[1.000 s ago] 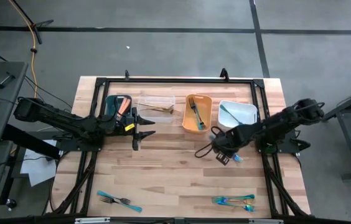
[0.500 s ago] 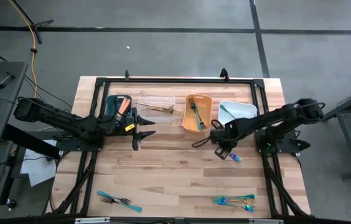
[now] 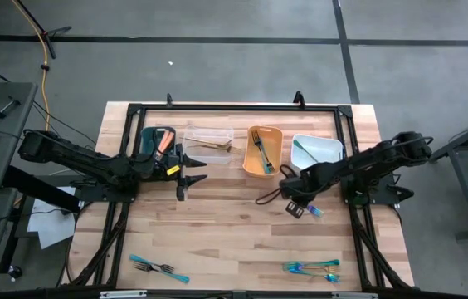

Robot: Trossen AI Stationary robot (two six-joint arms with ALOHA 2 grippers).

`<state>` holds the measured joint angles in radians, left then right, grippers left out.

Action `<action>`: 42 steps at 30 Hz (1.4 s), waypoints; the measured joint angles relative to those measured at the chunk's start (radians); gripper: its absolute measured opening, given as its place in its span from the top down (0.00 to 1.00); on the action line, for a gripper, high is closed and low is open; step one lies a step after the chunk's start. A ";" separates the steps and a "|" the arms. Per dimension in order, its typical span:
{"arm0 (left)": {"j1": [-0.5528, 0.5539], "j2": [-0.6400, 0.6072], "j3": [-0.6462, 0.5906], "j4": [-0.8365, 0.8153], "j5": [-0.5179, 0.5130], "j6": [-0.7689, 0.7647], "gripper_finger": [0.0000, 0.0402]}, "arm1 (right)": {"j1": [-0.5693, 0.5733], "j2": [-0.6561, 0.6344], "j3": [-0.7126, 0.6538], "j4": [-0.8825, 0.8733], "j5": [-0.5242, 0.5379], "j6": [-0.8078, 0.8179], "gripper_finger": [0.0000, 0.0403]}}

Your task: Sort silverware by color (type)

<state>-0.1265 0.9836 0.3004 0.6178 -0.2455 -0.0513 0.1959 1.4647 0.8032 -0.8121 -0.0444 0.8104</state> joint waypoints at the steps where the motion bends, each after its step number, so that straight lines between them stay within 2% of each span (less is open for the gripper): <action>1: 0.000 0.000 0.000 0.000 0.000 0.000 0.55 | 0.007 0.000 0.000 0.003 0.006 0.003 0.80; 7: 0.000 0.000 0.000 0.000 0.000 0.000 0.55 | 0.037 0.000 0.000 -0.005 0.062 0.026 0.80; 14: 0.000 0.000 0.000 0.000 0.014 0.000 0.55 | 0.033 0.000 0.000 -0.006 0.063 0.017 0.80; 24: 0.000 0.000 0.000 0.000 0.031 0.001 0.55 | 0.013 0.000 0.000 -0.006 0.053 0.000 0.67; 31: 0.000 0.000 0.000 0.000 0.031 0.001 0.55 | 0.013 0.001 0.000 -0.006 0.049 0.037 0.65; 42: 0.000 0.000 0.000 0.001 0.031 0.002 0.55 | 0.013 0.119 -0.001 0.003 0.023 0.060 0.65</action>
<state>-0.1261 0.9836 0.3004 0.6189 -0.2142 -0.0497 0.2092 1.5834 0.8024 -0.8094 -0.0210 0.8701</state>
